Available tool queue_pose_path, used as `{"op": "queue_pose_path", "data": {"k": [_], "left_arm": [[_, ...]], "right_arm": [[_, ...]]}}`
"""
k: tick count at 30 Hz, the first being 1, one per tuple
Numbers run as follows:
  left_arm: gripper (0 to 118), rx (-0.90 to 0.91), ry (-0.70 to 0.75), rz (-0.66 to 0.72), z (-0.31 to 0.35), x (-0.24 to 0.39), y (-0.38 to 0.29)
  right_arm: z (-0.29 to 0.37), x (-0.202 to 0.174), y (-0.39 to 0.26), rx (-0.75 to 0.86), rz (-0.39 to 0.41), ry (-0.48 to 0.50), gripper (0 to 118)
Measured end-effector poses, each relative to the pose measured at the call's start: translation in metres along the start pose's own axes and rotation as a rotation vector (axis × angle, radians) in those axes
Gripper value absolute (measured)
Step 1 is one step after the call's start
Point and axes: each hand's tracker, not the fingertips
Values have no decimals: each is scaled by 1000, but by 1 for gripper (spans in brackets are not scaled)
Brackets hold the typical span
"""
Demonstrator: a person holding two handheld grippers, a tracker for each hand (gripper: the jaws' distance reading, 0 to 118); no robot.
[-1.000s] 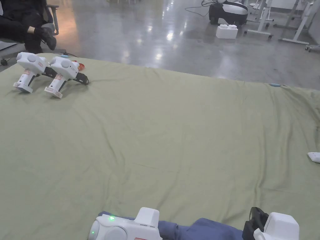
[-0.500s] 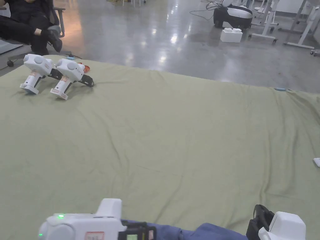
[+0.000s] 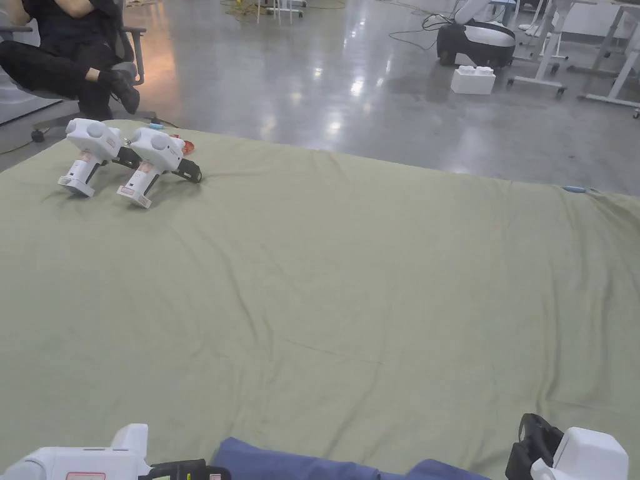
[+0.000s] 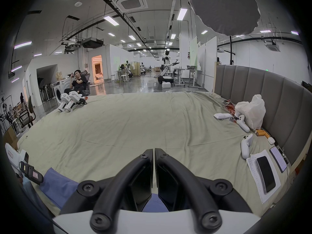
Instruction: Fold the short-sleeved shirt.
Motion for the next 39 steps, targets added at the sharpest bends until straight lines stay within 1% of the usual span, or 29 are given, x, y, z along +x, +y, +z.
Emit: {"op": "queue_pose_path", "data": {"k": [3,5,6,7,8,9,10,11,12,15,18,21,23,28,32,39], "left_arm": [[79,34,-165,46,-8,-18,-2],[75,11,-211,110,-21,-26,0],[69,16,-196,100,-25,-26,0],[60,26,-185,84,-29,-19,-2],[37,34,-144,47,-32,-15,-2],[19,31,-98,23,-34,-12,-3],[16,24,-54,-11,-36,-9,-3],[14,25,-50,-28,-34,-5,-5],[12,28,-74,-9,-32,-4,-4],[9,68,-75,-22,-18,1,-4],[9,99,-80,-74,3,13,0],[9,141,-8,-117,32,34,10],[9,169,55,-197,56,55,15],[9,198,262,-283,99,90,33],[9,191,363,-333,102,124,30],[9,155,448,-399,71,179,13]], "right_arm": [[-1,-1,-1,-9,-14,4,2],[0,-2,-1,-10,-17,4,2],[1,-2,-1,-10,-13,3,1],[1,-2,-1,-10,-11,2,2],[1,-2,-1,-11,-12,3,2],[1,-2,-1,-12,-14,3,2],[1,-2,-1,-11,-14,1,2],[2,-1,-1,-11,-14,-1,2],[2,0,-1,-12,-14,-2,2],[2,3,-1,-13,-18,-6,1],[2,4,-1,-15,-18,-5,1],[2,5,-2,-17,-14,-3,2],[2,6,-2,-16,-14,1,2],[0,6,-4,-19,-20,7,2],[-1,6,-7,-24,-28,14,2],[-2,5,-11,-33,-36,20,2]]}}
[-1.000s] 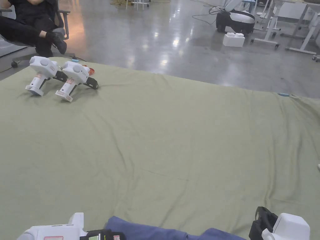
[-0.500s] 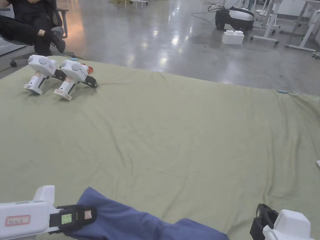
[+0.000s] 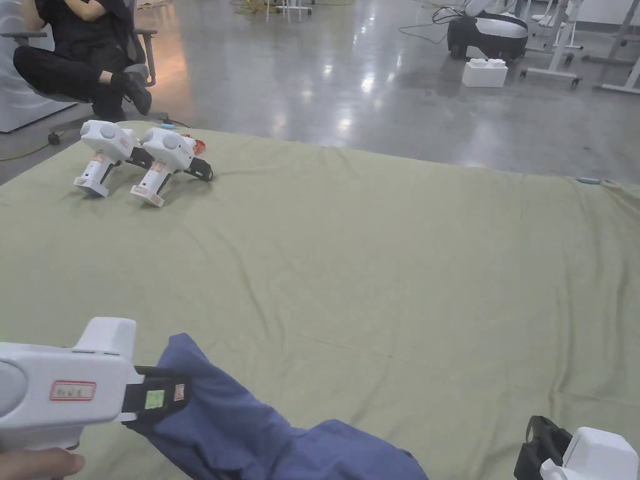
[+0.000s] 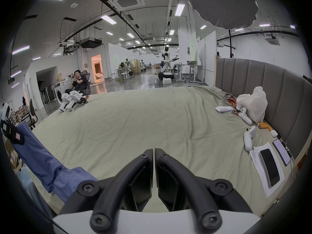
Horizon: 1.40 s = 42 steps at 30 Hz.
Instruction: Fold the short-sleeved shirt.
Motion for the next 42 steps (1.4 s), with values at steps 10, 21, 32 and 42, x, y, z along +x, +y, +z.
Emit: {"op": "queue_pose_path", "data": {"k": [10,21,32,42], "left_arm": [[9,-50,-70,-60,-13,64,0],[9,-122,-171,-94,-55,113,-10],[9,-213,-234,-42,-141,168,-38],[61,-220,-280,-35,-156,172,-56]], "right_arm": [[2,7,-4,-11,-7,-13,2],[3,14,-9,-21,-16,-29,2],[6,14,-10,-27,-18,-34,2],[10,18,-12,-32,-21,-38,2]]}}
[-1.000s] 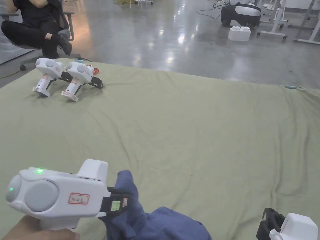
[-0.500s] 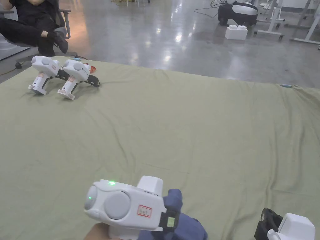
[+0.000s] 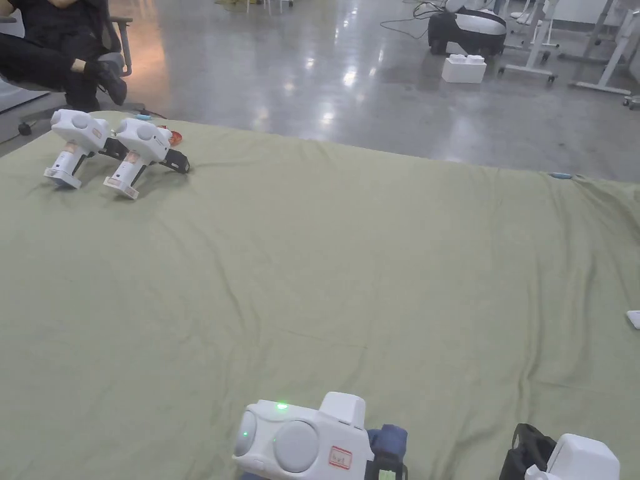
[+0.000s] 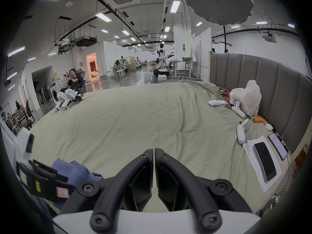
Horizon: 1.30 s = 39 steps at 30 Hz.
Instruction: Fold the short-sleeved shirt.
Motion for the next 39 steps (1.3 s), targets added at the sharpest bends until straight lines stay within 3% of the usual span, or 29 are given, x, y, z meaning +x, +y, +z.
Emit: {"op": "queue_pose_path", "data": {"k": [3,6,8,13,19,23,27,33,39], "left_arm": [[59,78,16,-17,22,-5,0],[48,139,-3,13,42,-15,4],[18,158,6,13,46,-19,7],[5,116,-20,47,31,-26,5],[3,-19,0,-11,-21,-15,-19],[2,5,26,-18,-44,-19,-31],[2,69,-28,13,-25,-26,-30],[2,336,54,-73,35,-43,-19],[2,708,356,-197,87,-56,-9]], "right_arm": [[1,3,0,0,3,-3,2],[2,4,0,1,0,-7,2],[2,5,0,0,-3,-7,2],[2,5,-1,-4,-1,-5,2],[0,5,-4,-9,-1,-9,2],[1,4,-4,-11,-2,-8,2],[4,1,-1,3,11,-2,2],[5,-12,9,55,33,2,1],[5,-34,30,169,43,-1,2]]}}
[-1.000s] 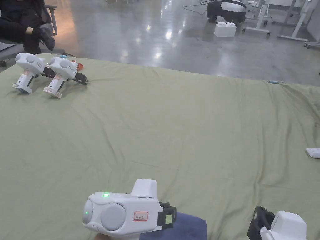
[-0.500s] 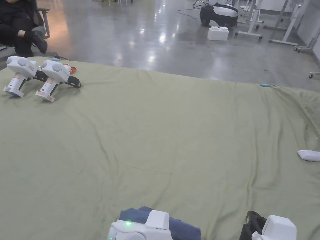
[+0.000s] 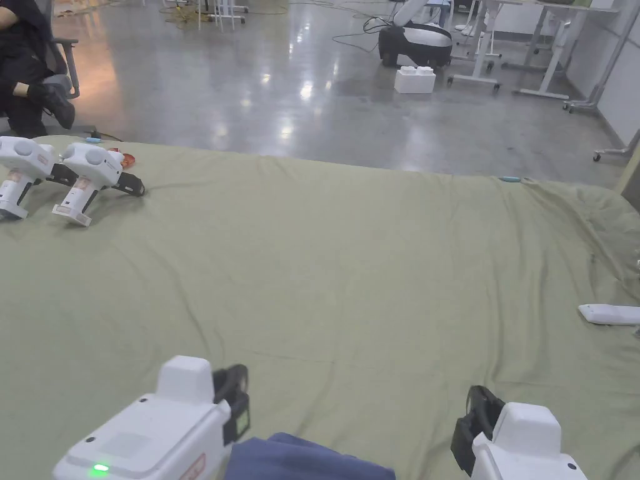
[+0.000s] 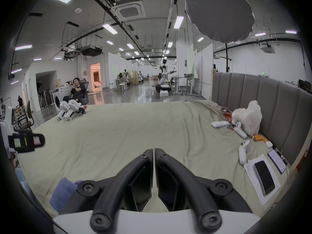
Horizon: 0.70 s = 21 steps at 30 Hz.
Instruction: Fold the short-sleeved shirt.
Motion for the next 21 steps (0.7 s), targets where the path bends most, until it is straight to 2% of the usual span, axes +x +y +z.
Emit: {"op": "queue_pose_path", "data": {"k": [5,12,15,17,21], "left_arm": [[2,205,186,-130,15,-12,12],[2,267,244,-173,26,-17,12],[2,242,229,-155,28,-24,6],[2,204,219,-144,29,-30,-3],[2,84,168,-75,28,-46,-23]], "right_arm": [[2,-14,26,122,-10,-17,2],[10,-24,46,197,0,-29,2],[14,-27,36,166,22,-16,2],[19,-37,19,89,21,12,1],[25,-72,-30,-68,97,164,2]]}}
